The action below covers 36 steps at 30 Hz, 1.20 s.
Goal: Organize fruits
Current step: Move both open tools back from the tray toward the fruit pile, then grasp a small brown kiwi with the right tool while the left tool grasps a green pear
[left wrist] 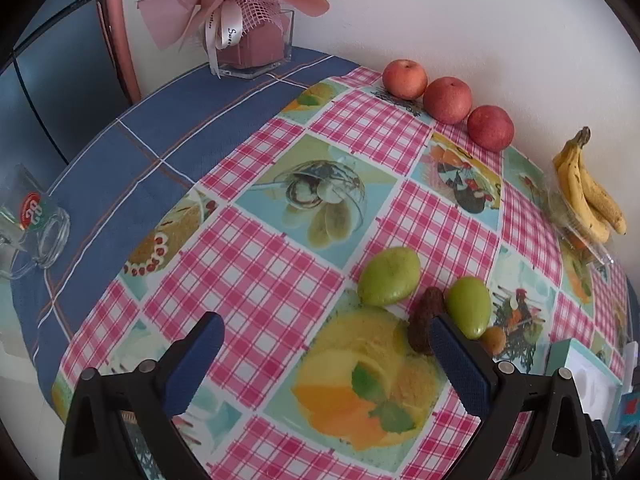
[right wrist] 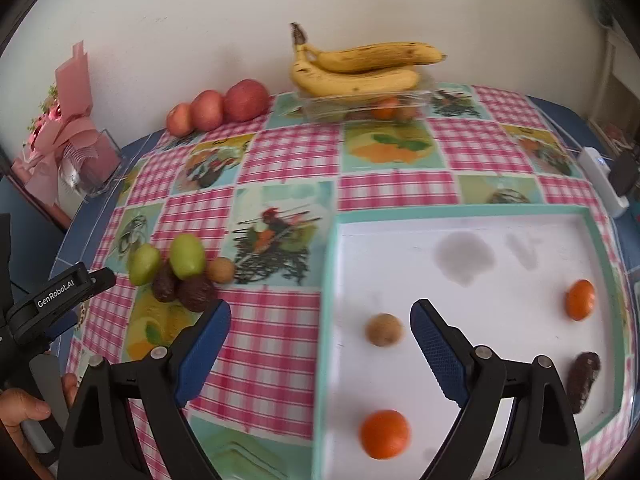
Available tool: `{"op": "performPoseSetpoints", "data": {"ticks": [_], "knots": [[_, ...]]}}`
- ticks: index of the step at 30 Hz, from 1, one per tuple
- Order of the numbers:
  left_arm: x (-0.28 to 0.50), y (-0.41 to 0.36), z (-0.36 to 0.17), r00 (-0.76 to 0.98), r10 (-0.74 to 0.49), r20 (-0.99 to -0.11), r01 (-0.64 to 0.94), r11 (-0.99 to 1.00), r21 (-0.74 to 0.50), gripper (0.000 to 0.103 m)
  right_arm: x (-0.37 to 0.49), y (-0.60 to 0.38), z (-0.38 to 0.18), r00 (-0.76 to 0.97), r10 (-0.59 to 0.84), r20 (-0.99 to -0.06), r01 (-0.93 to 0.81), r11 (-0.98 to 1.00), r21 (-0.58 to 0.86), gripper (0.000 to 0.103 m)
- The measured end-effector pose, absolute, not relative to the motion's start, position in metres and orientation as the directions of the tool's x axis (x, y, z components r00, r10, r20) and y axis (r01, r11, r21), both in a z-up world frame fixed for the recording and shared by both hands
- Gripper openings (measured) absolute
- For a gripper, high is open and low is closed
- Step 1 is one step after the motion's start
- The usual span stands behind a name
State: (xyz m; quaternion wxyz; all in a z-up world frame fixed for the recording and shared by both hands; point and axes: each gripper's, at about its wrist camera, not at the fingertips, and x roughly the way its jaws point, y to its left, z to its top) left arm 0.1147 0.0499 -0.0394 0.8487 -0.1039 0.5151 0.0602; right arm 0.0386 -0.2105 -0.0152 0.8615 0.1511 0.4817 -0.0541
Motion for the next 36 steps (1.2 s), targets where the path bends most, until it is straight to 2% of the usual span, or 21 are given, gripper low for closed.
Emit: {"op": "performPoseSetpoints", "data": {"ticks": [15, 18, 25, 31, 36], "knots": [[0.151, 0.066, -0.042, 0.518, -0.103, -0.849, -0.180, 0.957, -0.226, 0.103, 0.100, -0.187, -0.020, 0.519, 0.137, -0.844, 0.217, 0.934, 0.285, 0.091], [0.159, 0.065, -0.043, 0.524, -0.159, -0.837, -0.167, 0.944, -0.283, 0.103, 0.110, -0.186, -0.023, 0.517, 0.147, -0.843, 0.217, 0.930, 0.296, 0.091], [0.173, 0.057, -0.043, 0.509, -0.202, -0.837, -0.110, 0.949, -0.296, 0.103, 0.126, -0.178, -0.028, 0.506, 0.156, -0.848, 0.198, 0.936, 0.290, 0.091], [0.178, 0.051, -0.031, 0.547, -0.171, -0.820, -0.063, 0.968, -0.244, 0.103, 0.131, -0.169, -0.035, 0.488, 0.174, -0.855, 0.167, 0.943, 0.288, 0.079], [0.179, 0.045, -0.035, 0.529, -0.143, -0.837, -0.054, 0.978, -0.202, 0.103, 0.132, -0.166, -0.046, 0.459, 0.191, -0.867, 0.167, 0.941, 0.296, 0.064]]}}
